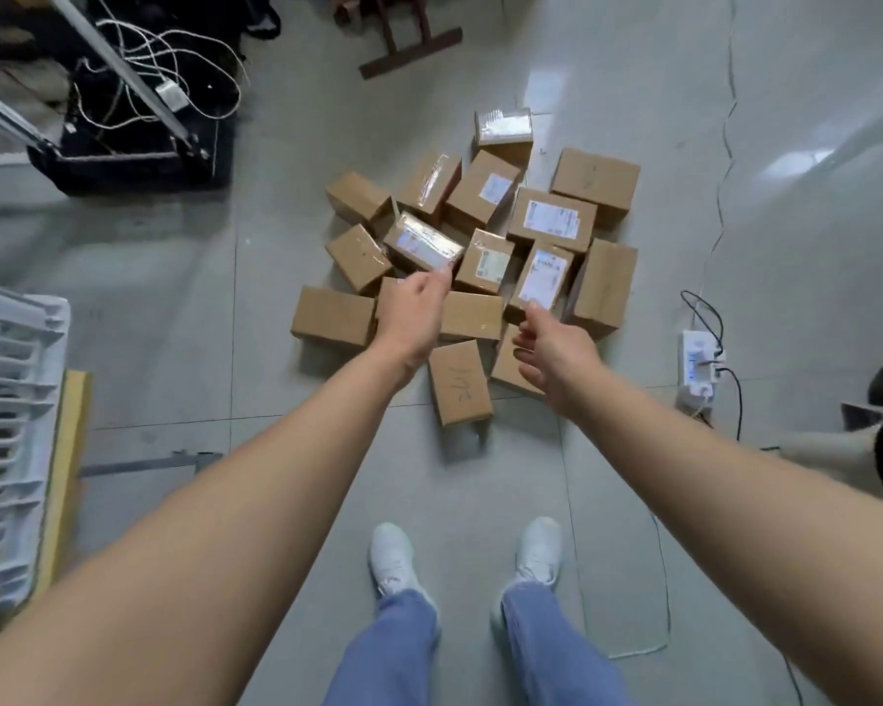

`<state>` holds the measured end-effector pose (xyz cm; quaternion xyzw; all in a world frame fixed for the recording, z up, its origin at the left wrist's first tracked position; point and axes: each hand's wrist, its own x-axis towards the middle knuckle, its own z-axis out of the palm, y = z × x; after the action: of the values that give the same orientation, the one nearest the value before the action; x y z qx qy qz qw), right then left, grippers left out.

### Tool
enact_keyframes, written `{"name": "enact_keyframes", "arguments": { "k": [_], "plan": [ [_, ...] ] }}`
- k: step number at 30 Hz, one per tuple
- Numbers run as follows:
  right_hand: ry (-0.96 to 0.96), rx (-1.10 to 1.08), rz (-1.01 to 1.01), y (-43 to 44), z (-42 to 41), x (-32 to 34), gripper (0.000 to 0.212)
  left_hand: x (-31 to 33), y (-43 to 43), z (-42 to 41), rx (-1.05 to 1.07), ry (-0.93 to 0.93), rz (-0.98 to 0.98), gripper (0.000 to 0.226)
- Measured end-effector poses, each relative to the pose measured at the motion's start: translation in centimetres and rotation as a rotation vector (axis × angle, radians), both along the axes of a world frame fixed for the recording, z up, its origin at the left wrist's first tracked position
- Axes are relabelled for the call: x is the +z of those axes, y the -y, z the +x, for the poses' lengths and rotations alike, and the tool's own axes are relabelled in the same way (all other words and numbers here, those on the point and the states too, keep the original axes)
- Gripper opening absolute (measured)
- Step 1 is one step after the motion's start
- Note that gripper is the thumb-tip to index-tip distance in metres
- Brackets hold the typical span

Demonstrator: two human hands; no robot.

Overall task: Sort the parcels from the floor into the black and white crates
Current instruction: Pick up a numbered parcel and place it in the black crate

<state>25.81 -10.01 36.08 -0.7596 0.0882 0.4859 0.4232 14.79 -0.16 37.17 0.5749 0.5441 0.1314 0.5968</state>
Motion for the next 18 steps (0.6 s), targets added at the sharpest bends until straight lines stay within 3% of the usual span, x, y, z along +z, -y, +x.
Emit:
{"name": "enact_keyframes", "arguments": {
  "k": [2, 6, 11, 15, 18],
  "plan": [
    [-0.049, -0.028, -0.019, -0.8, -0.3, -4.8, 0.03, -4.7, -1.0, -0.2, -0.053, -0.047, 0.003, 0.027],
    [-0.135, -0.06, -0.072, -0.6, -1.7, -15.1, 0.052, -15.2, -2.1, -0.3, -0.212, -0.185, 0.017, 0.026],
    [-0.186, -0.157, -0.182, 0.9, -2.9, -26.7, 0.031, -26.8, -2.5, -0.3, -0.343, -0.276, 0.01, 0.031],
    [-0.257, -0.282, -0.263, 1.8, -3.5, -33.9, 0.038, -34.3, -3.2, 0.2, -0.423, -0.337, 0.034, 0.022],
    [-0.31, -0.354, -0.244, 2.2, -3.6, -38.2, 0.05, -39.1, -4.2, 0.8, -0.521, -0.418, 0.077, 0.032]
  ]
}}
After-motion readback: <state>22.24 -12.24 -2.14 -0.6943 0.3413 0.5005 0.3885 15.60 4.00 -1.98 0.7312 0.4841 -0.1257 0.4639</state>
